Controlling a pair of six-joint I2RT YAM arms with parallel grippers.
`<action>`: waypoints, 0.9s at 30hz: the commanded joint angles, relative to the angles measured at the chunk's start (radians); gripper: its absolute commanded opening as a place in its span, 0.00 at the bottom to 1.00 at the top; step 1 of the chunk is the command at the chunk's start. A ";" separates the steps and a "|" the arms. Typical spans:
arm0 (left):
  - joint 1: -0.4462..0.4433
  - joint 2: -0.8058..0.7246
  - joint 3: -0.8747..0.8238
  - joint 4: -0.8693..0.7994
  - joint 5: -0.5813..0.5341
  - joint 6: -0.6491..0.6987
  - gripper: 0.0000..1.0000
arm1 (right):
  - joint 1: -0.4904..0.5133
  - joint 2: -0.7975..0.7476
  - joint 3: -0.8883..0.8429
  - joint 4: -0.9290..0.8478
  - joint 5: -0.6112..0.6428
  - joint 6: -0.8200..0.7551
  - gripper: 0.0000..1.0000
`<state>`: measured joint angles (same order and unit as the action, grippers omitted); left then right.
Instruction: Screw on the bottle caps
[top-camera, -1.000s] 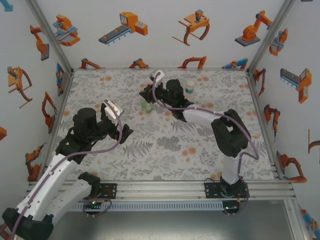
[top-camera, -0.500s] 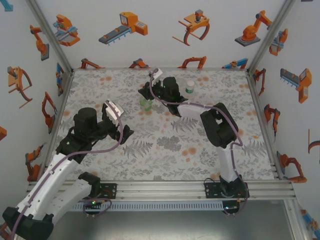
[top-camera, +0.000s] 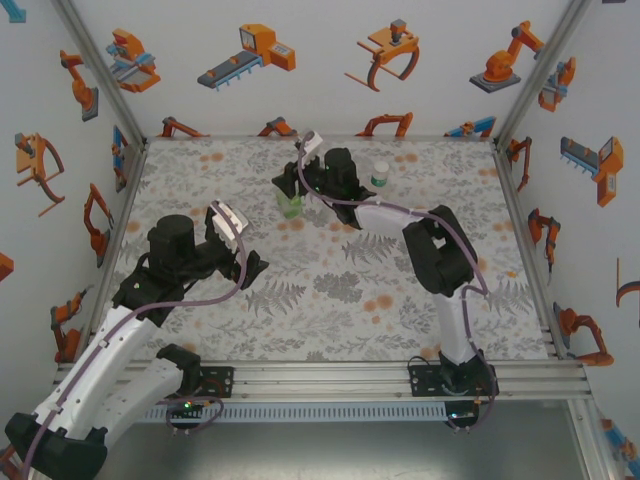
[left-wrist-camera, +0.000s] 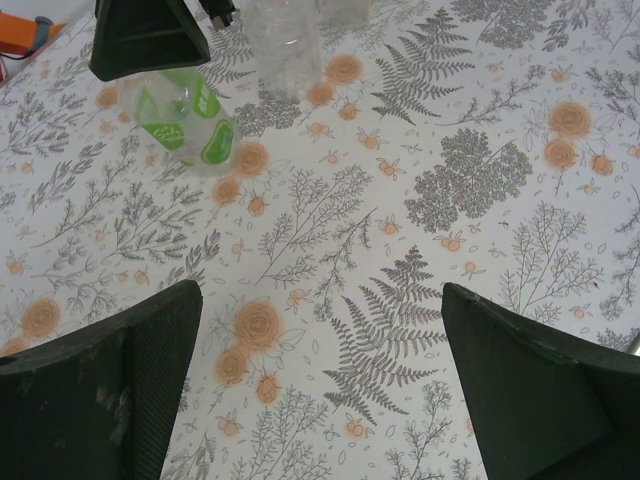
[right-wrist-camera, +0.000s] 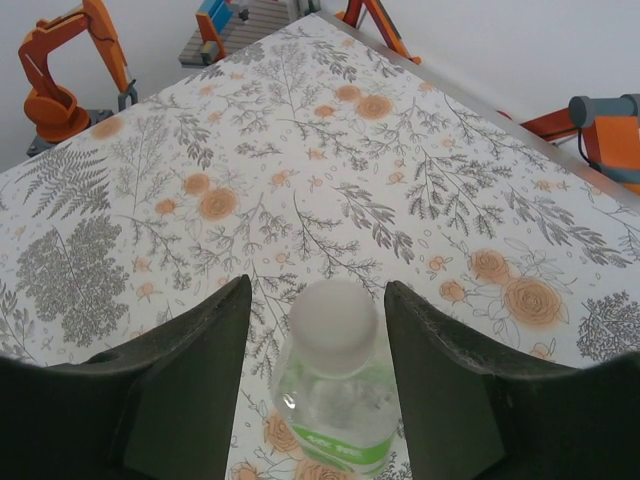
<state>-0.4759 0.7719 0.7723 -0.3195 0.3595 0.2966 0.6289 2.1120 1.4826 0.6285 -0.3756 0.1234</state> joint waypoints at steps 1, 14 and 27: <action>0.003 -0.002 0.010 -0.002 0.009 0.016 0.97 | 0.000 -0.081 0.036 -0.018 -0.011 -0.034 0.54; 0.005 0.021 0.003 0.031 -0.173 -0.048 0.97 | -0.022 -0.370 -0.106 -0.138 0.061 -0.124 0.56; 0.012 0.079 -0.135 0.242 -0.670 -0.308 0.97 | -0.184 -0.842 -0.540 -0.395 0.380 -0.219 0.90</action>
<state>-0.4717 0.8368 0.6743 -0.1680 -0.1520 0.0647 0.4713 1.3300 1.0084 0.3161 -0.1123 -0.0574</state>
